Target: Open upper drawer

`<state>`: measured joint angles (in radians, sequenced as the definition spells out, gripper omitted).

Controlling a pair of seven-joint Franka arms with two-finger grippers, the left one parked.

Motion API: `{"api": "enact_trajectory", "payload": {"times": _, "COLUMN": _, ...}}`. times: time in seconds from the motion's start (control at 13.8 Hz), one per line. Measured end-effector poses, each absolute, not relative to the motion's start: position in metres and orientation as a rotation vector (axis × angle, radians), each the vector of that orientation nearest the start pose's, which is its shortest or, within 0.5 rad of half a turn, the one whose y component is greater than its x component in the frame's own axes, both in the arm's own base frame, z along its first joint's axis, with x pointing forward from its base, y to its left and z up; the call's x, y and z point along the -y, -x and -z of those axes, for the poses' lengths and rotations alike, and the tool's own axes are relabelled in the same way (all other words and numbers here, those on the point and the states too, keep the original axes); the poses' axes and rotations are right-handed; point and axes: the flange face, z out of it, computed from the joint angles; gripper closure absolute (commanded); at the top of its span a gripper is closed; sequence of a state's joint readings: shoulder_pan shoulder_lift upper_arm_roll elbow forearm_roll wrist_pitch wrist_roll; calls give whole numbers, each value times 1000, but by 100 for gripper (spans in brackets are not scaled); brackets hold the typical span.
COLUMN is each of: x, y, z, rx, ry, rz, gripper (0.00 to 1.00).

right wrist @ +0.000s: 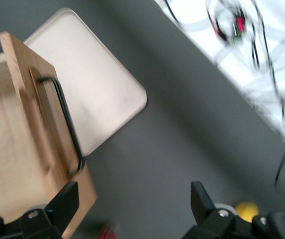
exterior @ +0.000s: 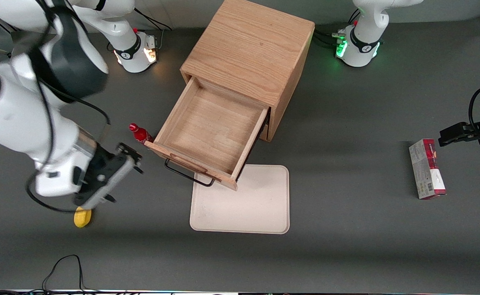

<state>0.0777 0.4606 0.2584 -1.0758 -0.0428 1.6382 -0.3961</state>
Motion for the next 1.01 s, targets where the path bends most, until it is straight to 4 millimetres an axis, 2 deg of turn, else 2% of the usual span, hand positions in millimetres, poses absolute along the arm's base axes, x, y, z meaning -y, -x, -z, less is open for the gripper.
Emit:
{"api": "enact_trajectory", "payload": {"times": 0.07, "x": -152, "y": -655, "z": -594, "rx": 910, "ry": 2942, "rz": 121, "gripper": 0}}
{"api": "enact_trajectory", "payload": {"times": 0.22, "x": -114, "y": -625, "z": -599, "rx": 616, "ry": 3028, "rz": 40, "gripper": 0}}
{"api": "enact_trajectory", "payload": {"times": 0.36, "x": -79, "y": -581, "z": -598, "rx": 222, "ry": 3065, "rz": -37, "gripper": 0}}
{"api": "enact_trajectory", "payload": {"times": 0.43, "x": -66, "y": -558, "z": -600, "rx": 106, "ry": 3073, "rz": -59, "gripper": 0}}
{"api": "enact_trajectory", "payload": {"times": 0.58, "x": -49, "y": -520, "z": -608, "rx": 8, "ry": 3082, "rz": -61, "gripper": 0}}
{"api": "enact_trajectory", "payload": {"times": 0.72, "x": -41, "y": -490, "z": -617, "rx": -9, "ry": 3092, "rz": -41, "gripper": 0}}
{"api": "enact_trajectory", "payload": {"times": 0.87, "x": -40, "y": -476, "z": -619, "rx": -14, "ry": 3093, "rz": -36, "gripper": 0}}
{"api": "enact_trajectory", "payload": {"times": 1.01, "x": -40, "y": -476, "z": -613, "rx": -29, "ry": 3094, "rz": -51, "gripper": 0}}
